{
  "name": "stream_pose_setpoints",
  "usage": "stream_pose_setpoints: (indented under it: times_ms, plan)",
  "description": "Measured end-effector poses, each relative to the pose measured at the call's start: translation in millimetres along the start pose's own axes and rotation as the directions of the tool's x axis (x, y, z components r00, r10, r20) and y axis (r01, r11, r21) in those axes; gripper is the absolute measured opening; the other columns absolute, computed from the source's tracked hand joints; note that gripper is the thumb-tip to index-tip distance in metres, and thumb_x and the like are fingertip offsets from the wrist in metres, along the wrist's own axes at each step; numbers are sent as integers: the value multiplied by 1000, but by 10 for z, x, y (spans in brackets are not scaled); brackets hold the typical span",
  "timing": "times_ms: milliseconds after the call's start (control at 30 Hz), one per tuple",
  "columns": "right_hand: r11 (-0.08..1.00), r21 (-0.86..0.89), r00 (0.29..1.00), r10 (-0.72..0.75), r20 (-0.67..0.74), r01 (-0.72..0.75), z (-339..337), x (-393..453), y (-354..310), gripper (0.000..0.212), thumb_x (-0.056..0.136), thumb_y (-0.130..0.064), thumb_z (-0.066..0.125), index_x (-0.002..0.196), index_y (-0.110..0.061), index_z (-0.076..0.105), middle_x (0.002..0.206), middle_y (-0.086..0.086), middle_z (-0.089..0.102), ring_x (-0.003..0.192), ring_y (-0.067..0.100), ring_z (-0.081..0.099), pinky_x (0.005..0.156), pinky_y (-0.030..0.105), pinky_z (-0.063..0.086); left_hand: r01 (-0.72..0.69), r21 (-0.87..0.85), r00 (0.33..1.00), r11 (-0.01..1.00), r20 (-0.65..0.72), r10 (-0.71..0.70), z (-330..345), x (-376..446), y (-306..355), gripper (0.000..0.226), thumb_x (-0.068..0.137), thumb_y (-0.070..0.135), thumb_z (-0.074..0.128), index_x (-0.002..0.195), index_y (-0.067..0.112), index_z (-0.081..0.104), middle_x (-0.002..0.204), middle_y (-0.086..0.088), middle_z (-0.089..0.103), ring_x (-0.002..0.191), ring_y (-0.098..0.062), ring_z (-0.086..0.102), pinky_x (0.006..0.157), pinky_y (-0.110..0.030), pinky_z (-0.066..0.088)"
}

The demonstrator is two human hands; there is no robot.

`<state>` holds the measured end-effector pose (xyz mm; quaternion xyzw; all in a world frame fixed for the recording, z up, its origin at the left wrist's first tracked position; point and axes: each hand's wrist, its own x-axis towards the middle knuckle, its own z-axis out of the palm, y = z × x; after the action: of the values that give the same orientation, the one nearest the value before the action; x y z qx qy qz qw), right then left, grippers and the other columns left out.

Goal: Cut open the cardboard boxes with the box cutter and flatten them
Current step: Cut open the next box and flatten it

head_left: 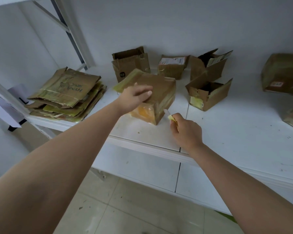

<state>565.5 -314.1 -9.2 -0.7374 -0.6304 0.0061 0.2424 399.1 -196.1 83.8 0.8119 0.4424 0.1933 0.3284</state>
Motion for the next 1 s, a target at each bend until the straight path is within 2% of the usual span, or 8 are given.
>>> stream_pose_setpoints:
  times_ms: [33,100,300,400,533,633,867,1000]
  plan:
    - [1000,5,1000,-15,5,15,20,-21,-24,26,99,-29,37,116,-15,51,75,5,64,68,28,59,55,28,30,-32,147,998,989,64,23,-21,-21,-109,45,98,43,46,141,31,45,152,3,35,143,-14,17,116,-38,14]
    - [999,18,999,-43,13,43,50,-51,-64,25,99,-29,38,115,-15,51,72,4,63,66,30,59,54,29,31,-87,341,987,936,154,36,-23,-29,-233,48,99,46,41,145,37,34,159,4,16,148,-22,-2,118,-49,-3]
    - [1000,-5,1000,-27,-7,27,91,-39,-118,25,99,-27,37,115,-13,49,65,0,53,61,29,55,54,29,29,-79,526,996,847,78,44,172,9,-115,47,102,46,30,148,39,25,160,3,12,148,-27,-1,117,-52,1]
    - [1000,-29,1000,-8,-15,7,101,-45,-95,26,100,-27,34,117,-13,47,66,-1,50,60,27,52,54,29,29,-56,541,998,839,43,39,240,21,-78,47,102,46,28,148,39,25,160,3,13,148,-28,1,117,-52,2]
    - [1000,-23,997,-4,-78,2,154,-65,-106,26,100,-25,36,115,-9,51,64,7,59,56,32,54,52,29,30,-49,553,999,832,42,31,264,32,-56,48,102,46,28,149,38,24,160,2,14,147,-29,1,116,-54,2]
    - [999,-29,995,13,-103,-16,207,-73,-132,29,100,-23,32,113,-7,52,57,4,51,48,30,45,49,27,26,-55,558,998,828,46,35,268,32,-54,48,102,45,27,149,37,24,160,2,13,147,-30,1,116,-55,2]
    - [993,-115,996,45,74,-36,259,-21,-129,23,100,-22,28,118,-12,38,54,-5,37,53,27,45,49,28,27,-73,569,997,819,58,48,263,58,-71,49,102,45,26,150,35,24,160,1,14,147,-32,2,114,-58,3]
    - [989,-148,990,43,137,-22,222,-31,-133,19,99,-19,31,115,-13,38,60,-2,45,56,27,46,54,29,32,-50,528,999,848,19,46,292,66,-93,50,100,50,27,148,36,28,160,2,16,147,-30,1,114,-57,-2]
